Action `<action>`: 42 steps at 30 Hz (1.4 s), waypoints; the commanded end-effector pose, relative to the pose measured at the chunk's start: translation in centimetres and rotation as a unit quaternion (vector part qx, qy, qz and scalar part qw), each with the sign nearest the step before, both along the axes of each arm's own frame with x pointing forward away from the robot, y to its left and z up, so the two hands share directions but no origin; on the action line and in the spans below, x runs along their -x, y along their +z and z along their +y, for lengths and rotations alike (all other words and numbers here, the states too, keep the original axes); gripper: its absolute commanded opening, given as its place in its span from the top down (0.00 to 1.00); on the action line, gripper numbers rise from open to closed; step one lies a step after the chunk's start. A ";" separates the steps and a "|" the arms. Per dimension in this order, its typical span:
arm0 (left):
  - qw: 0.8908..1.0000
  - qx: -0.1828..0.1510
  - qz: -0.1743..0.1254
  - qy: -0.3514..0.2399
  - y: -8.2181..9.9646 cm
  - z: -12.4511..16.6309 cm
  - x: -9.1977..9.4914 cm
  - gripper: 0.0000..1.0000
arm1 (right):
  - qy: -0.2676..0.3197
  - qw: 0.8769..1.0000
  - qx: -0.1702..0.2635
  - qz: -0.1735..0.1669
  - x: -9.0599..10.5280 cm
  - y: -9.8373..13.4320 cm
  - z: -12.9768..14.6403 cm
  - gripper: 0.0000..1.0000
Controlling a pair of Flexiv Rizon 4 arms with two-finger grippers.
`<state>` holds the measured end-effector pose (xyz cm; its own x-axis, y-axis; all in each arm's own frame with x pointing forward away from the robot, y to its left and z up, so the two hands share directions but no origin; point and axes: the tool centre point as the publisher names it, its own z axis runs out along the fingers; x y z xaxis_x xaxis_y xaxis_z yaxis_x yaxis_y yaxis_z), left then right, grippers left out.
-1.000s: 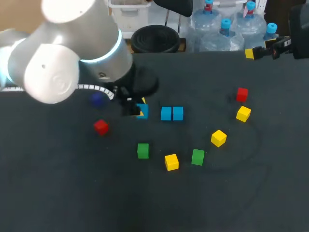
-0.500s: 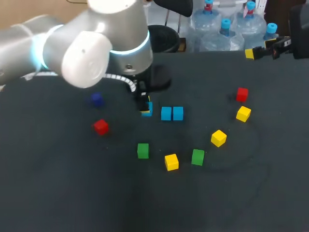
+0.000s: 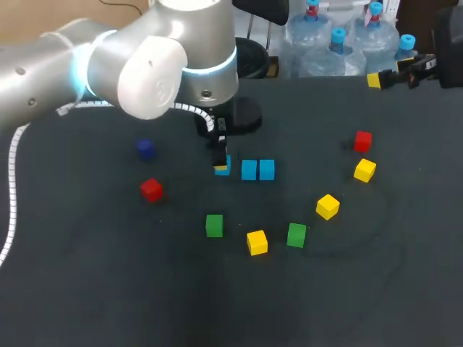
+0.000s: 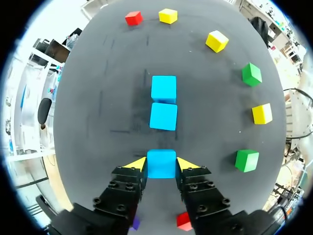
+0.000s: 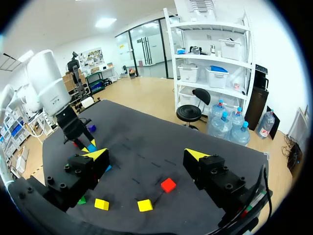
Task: Place the blue cubes, place green cubes on the blue cubes, place the yellow cubes on the green cubes, then place the red cubes on the yellow cubes, and place purple cube on the red cubes.
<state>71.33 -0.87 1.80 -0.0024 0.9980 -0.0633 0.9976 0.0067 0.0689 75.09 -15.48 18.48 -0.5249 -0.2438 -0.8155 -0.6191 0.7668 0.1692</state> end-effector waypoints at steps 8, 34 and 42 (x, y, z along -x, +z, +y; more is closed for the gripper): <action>1.000 0.001 0.001 -0.005 -1.0 -0.5 -0.9 1.00 | 0.000 1.000 0.000 0.000 0.0 0.0 0.0 0.00; 0.999 0.012 0.023 -0.024 -1.8 -1.3 -1.1 1.00 | 0.000 1.000 0.000 0.000 0.0 0.0 0.0 0.00; 0.999 0.019 0.028 -0.023 -1.8 -1.2 -1.0 1.00 | 0.000 1.000 0.000 0.000 0.0 0.0 0.0 0.00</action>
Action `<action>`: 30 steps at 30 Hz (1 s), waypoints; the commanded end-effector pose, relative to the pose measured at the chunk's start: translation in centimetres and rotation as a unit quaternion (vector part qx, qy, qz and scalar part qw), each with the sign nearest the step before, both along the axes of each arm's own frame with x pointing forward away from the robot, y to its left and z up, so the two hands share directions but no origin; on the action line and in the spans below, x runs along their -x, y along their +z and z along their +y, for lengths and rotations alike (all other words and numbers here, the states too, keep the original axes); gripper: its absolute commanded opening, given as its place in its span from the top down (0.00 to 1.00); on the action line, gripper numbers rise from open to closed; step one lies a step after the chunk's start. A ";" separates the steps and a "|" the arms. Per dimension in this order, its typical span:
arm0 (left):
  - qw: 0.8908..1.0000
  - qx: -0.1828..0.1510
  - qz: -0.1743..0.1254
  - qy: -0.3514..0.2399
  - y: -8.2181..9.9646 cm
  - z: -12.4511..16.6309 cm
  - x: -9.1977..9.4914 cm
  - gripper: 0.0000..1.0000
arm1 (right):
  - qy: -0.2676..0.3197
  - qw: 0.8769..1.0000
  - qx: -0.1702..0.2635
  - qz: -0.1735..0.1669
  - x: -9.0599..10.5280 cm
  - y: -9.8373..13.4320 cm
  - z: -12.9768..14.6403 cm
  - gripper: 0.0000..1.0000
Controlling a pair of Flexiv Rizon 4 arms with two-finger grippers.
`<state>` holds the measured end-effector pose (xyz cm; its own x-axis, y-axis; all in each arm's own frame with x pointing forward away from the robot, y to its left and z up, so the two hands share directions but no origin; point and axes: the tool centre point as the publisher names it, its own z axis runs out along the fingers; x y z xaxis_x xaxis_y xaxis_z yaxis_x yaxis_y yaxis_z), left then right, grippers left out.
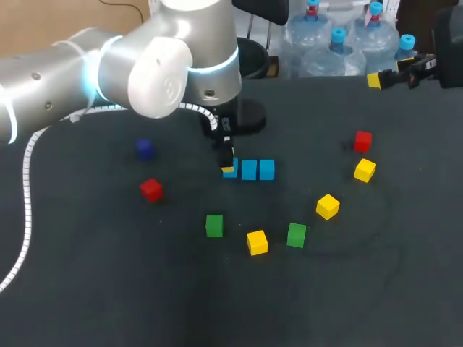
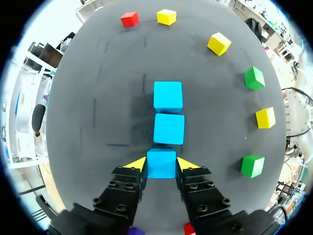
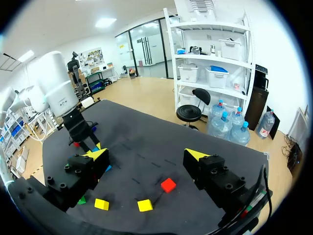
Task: Place the blue cubes, place green cubes on the blue cubes, place the yellow cubes on the green cubes, then place the red cubes on the yellow cubes, and place purple cube on the red cubes.
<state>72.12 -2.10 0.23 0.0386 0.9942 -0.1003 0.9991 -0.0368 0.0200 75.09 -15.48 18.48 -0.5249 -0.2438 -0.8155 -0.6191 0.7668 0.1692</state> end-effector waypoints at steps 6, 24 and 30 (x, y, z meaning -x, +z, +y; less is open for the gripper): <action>1.000 0.002 0.013 0.001 -0.5 0.0 0.0 1.00 | 0.000 1.000 0.000 0.000 0.0 0.0 0.0 0.00; 0.999 0.018 0.034 0.011 -0.9 0.1 0.3 0.95 | 0.000 1.000 0.000 0.000 0.0 0.0 0.0 0.00; 0.998 0.032 0.045 0.016 -0.9 0.1 0.4 0.11 | 0.000 1.000 0.000 0.000 0.0 0.0 0.0 0.00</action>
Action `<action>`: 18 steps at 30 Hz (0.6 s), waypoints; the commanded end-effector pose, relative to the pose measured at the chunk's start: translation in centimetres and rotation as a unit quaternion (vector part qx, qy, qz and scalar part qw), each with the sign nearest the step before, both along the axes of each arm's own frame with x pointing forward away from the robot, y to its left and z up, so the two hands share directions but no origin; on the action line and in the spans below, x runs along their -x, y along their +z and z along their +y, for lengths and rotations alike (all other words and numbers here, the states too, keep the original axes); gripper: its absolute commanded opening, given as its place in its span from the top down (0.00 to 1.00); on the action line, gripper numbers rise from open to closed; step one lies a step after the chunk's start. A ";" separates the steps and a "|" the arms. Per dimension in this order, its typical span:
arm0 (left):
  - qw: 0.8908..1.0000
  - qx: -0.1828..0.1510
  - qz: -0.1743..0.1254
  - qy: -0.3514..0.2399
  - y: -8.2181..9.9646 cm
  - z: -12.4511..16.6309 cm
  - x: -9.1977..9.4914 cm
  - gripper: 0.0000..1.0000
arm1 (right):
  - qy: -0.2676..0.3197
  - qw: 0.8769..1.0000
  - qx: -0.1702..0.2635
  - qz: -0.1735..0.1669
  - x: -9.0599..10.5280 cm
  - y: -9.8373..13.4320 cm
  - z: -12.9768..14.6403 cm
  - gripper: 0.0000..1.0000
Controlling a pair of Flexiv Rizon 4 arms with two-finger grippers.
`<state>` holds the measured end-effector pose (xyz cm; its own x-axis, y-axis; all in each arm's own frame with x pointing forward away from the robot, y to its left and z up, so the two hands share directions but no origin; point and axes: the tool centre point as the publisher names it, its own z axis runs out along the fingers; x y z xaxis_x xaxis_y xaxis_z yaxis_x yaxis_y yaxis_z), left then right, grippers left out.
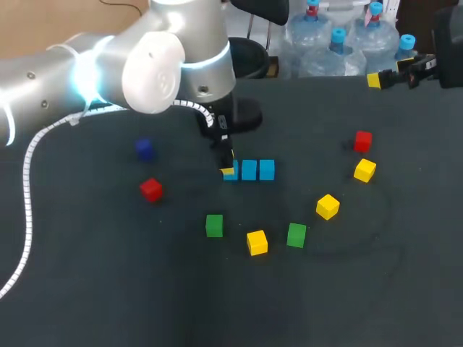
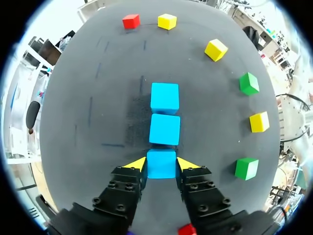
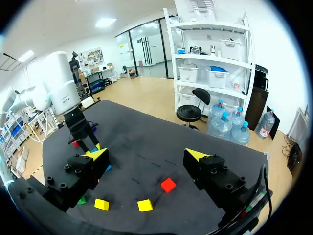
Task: Place the blue cubes, place green cubes on the blue cubes, place the yellow cubes on the green cubes, then place the red cubes on the yellow cubes, and place purple cube on the red cubes.
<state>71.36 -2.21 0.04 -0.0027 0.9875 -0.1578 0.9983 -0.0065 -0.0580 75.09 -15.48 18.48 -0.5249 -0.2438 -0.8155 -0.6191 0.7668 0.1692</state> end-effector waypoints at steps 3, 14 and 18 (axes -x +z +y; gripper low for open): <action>1.000 0.005 0.006 0.002 -0.7 0.3 -0.3 0.00 | 0.000 1.000 0.000 0.000 0.0 0.0 0.0 0.00; 1.000 0.004 -0.001 0.004 -0.5 0.5 -0.2 0.00 | 0.000 1.000 0.000 0.000 0.0 0.0 0.0 0.00; 1.000 0.002 -0.005 0.005 -0.6 0.4 -0.2 0.45 | 0.000 1.000 0.000 0.000 0.0 0.0 0.0 0.00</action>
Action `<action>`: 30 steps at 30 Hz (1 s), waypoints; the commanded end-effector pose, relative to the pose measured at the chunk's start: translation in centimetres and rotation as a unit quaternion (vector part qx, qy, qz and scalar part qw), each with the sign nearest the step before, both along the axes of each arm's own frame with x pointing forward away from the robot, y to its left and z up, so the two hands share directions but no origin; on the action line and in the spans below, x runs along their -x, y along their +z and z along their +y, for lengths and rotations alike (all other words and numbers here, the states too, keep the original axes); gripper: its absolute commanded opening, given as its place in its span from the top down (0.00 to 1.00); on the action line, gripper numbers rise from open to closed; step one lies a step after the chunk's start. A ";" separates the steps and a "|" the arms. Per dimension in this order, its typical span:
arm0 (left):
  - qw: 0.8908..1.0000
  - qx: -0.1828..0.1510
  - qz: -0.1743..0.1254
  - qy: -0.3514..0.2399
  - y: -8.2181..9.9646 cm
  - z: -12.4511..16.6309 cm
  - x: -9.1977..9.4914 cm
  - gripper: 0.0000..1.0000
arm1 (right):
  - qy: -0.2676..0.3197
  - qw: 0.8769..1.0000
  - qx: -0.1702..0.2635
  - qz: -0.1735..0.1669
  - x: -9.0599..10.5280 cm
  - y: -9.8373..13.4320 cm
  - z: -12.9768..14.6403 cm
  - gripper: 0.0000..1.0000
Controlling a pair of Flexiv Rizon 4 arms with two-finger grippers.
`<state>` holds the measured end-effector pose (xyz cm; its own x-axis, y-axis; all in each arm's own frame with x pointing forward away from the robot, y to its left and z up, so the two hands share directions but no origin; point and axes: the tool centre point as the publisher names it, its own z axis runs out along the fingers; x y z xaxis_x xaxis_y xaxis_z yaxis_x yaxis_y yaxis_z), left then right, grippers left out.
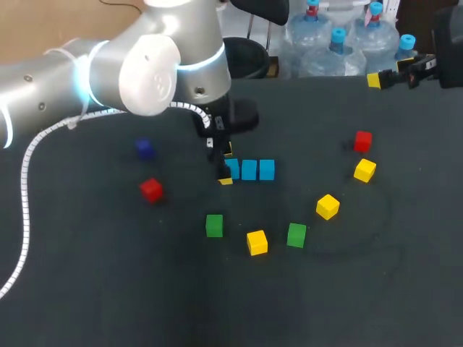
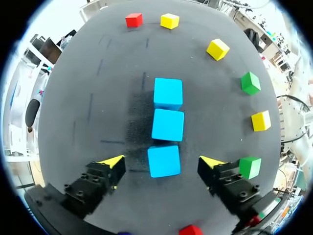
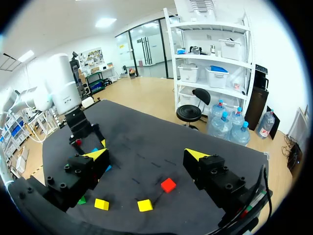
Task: Place the blue cubes, place green cubes on the blue cubes, place the yellow cubes on the green cubes, then place the red cubes on the yellow cubes, and place purple cube on the red cubes.
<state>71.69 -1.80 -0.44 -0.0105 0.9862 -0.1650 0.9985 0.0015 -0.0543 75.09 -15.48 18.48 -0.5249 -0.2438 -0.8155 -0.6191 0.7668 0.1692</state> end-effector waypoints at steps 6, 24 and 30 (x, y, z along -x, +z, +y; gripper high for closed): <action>1.000 -0.003 -0.004 0.000 -0.2 -0.1 0.3 0.99 | 0.000 1.000 0.000 0.000 0.0 0.0 0.0 0.00; 1.000 -0.004 -0.007 -0.010 -0.3 0.2 0.2 1.00 | 0.000 1.000 0.000 0.000 0.0 0.0 0.0 0.00; 1.000 -0.004 -0.008 -0.020 -0.5 0.2 0.3 0.98 | 0.000 1.000 0.000 0.000 0.0 0.0 0.0 0.00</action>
<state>71.44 -1.67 -0.78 0.0274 0.9873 -0.1564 0.9986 -0.0342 -0.0411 75.09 -15.48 18.48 -0.5249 -0.2438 -0.8155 -0.6191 0.7668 0.1692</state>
